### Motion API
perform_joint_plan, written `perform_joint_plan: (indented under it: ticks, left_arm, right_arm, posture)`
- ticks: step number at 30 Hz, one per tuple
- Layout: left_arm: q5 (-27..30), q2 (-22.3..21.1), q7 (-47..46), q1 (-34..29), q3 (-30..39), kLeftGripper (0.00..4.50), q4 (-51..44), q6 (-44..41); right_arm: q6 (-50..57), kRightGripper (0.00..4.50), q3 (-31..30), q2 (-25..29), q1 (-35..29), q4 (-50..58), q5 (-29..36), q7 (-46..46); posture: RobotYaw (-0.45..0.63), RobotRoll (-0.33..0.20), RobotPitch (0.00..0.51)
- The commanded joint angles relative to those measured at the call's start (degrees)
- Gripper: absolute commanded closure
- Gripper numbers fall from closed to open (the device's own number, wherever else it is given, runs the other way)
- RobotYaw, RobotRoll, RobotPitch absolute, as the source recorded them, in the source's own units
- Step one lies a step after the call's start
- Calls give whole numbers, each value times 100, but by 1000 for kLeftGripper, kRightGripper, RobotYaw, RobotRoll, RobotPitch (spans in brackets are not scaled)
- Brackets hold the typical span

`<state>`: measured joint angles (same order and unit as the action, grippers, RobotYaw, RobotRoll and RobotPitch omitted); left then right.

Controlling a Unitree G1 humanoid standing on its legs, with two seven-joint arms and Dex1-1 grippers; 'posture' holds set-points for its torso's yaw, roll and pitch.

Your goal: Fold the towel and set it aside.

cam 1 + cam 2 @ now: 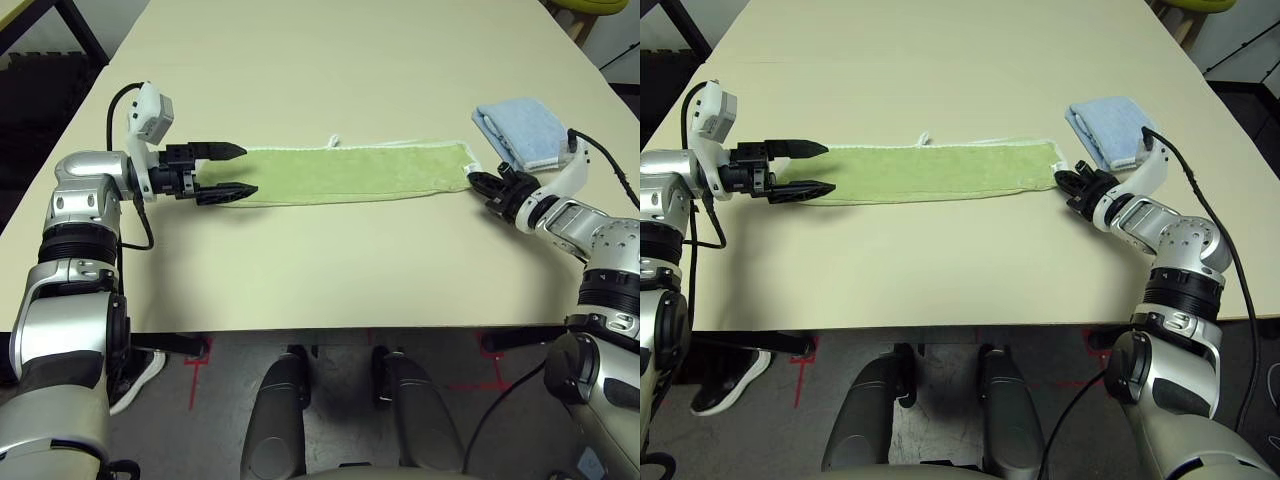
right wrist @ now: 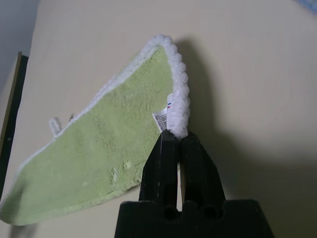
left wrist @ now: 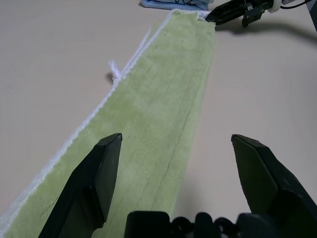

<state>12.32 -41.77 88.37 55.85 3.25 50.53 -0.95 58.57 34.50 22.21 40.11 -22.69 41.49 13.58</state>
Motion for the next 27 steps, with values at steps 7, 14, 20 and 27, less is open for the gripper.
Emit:
perform_joint_plan:
  ticks: [7, 14, 20, 27]
  left_arm:
    - [-45, -64, -159, -101, 25, 0, 77, 176]
    - [-34, -53, -141, -120, 4, 0, 44, 180]
    - [-38, -52, -103, -142, -20, 0, 8, 168]
    - [-43, -66, -77, -172, -30, 0, -34, 152]
  right_arm:
    - [22, 4440, 190, 524, -436, 279, 161, 40]
    - [-91, 4440, -56, 680, -516, 471, 196, 429]
    - [-353, 4440, -698, 1058, -519, 620, 34, 1387]
    - [-745, 4440, -1851, 1530, -281, 873, -394, 2526]
  posture:
    - [-49, 0, 211]
    - [-51, 0, 207]
    - [-49, 0, 204]
    - [-41, 0, 199]
